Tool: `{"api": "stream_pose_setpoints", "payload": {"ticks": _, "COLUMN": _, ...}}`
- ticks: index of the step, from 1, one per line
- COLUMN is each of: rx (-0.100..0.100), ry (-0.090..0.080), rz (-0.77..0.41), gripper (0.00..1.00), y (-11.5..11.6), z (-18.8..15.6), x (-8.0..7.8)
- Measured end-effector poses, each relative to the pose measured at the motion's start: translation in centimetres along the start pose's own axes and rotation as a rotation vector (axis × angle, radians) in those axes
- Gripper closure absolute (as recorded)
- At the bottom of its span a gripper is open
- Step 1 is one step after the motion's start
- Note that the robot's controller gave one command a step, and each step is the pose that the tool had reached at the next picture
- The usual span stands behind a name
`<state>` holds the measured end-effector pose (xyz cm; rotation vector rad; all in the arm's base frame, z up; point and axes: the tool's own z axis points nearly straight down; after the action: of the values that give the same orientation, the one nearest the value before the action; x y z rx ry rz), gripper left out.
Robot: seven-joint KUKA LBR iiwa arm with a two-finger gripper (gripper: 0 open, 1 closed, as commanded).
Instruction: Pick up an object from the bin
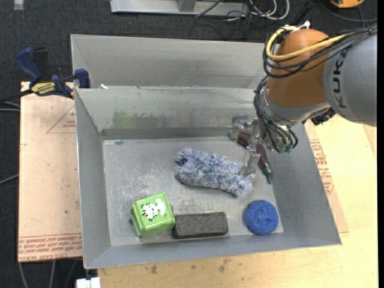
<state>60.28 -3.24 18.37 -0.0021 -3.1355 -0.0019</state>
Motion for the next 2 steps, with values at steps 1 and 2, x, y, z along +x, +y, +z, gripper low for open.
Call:
{"api": "stream_pose_setpoints", "payload": {"ticks": 1, "rx": 0.001, "ry": -0.008, "rz": -0.001, "gripper": 0.0, "y": 0.0, "z": -0.5, "x": -0.2}}
{"api": "stream_pose_setpoints", "payload": {"ticks": 2, "rx": 0.002, "ry": -0.015, "rz": -0.041, "gripper": 0.0, "y": 1.0, "z": 3.6, "x": 1.0}}
